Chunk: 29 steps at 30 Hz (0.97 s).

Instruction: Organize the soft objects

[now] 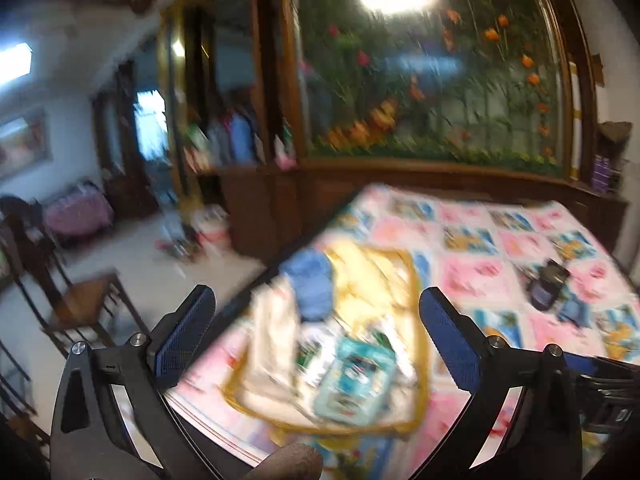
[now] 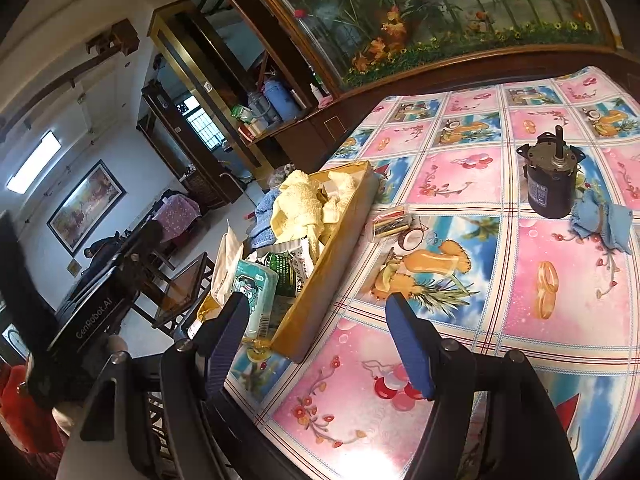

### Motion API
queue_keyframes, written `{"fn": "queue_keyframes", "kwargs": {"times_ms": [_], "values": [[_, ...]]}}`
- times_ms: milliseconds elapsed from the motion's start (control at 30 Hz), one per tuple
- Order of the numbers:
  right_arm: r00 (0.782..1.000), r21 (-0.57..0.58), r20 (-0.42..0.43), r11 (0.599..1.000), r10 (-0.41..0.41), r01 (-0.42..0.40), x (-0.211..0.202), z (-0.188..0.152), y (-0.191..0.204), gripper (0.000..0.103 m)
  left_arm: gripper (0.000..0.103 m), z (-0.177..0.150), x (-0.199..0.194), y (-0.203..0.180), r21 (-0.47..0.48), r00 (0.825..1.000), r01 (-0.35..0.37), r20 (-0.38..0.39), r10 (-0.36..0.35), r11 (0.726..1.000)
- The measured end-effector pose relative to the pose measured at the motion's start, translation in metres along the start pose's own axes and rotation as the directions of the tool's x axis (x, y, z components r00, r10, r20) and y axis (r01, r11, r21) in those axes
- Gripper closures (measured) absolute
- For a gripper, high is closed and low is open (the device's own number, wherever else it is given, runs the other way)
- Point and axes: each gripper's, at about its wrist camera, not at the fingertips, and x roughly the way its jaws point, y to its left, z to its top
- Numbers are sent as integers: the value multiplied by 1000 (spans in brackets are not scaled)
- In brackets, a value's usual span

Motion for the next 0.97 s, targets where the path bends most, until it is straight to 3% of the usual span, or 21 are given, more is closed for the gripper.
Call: {"fn": "queue_keyframes", "kwargs": {"times_ms": [67, 433, 967], "values": [[1000, -8, 2, 1000, -7, 7, 0, -2, 1, 32, 0, -1, 12, 4, -42, 998, 14, -62, -17, 999], [998, -97, -27, 994, -57, 54, 12, -11, 19, 32, 0, -10, 13, 12, -55, 995, -96, -42, 94, 994], [996, -131, -40, 989, -77, 71, 18, -17, 33, 32, 0, -18, 15, 10, -16, 993, -71, -101, 69, 997]]}}
